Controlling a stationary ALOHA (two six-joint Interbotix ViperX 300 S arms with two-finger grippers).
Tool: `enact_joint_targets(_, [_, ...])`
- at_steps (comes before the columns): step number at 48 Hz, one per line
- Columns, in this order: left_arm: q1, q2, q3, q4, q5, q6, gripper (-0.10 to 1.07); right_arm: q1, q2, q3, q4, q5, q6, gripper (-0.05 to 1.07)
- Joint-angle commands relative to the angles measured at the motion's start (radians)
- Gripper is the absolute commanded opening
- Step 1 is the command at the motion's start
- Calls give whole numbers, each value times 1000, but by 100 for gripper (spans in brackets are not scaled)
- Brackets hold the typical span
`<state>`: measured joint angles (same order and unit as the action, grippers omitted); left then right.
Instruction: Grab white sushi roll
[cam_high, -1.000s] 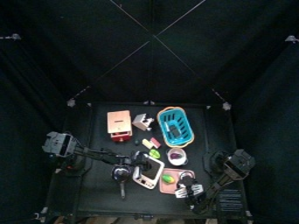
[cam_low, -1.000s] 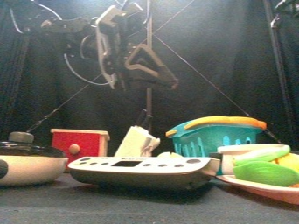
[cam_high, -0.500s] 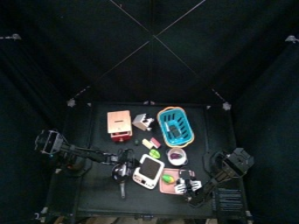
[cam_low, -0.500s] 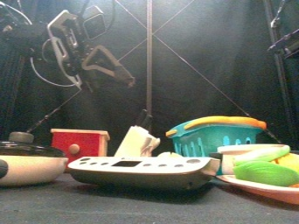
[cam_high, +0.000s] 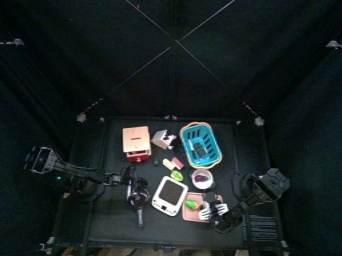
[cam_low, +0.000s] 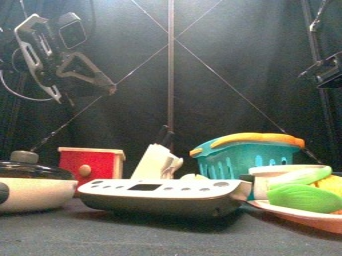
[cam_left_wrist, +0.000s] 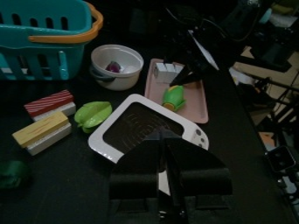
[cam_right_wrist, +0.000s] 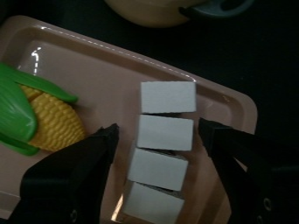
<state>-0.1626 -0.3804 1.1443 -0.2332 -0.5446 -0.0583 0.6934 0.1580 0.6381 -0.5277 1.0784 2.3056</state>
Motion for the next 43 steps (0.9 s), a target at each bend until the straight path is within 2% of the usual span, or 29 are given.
enact_joint_targets(1, [-2,-32,8,-29,-12,2,40,-8,-34,-6,-17,-17,0,96])
enact_joint_targets(15, [-2,-58,40,-43,-12,3,40,0,-48,-15,-18,-21,-3,63])
enact_joint_targets(21, [-2,-66,46,-46,-12,2,40,9,-75,-32,-21,-3,-8,55])
enact_joint_targets(32, [-3,-67,46,-46,-12,2,40,46,-123,-64,-61,86,-11,53])
enact_joint_targets(43, [-2,-67,49,-46,-9,2,40,48,-132,-61,-63,95,-15,53])
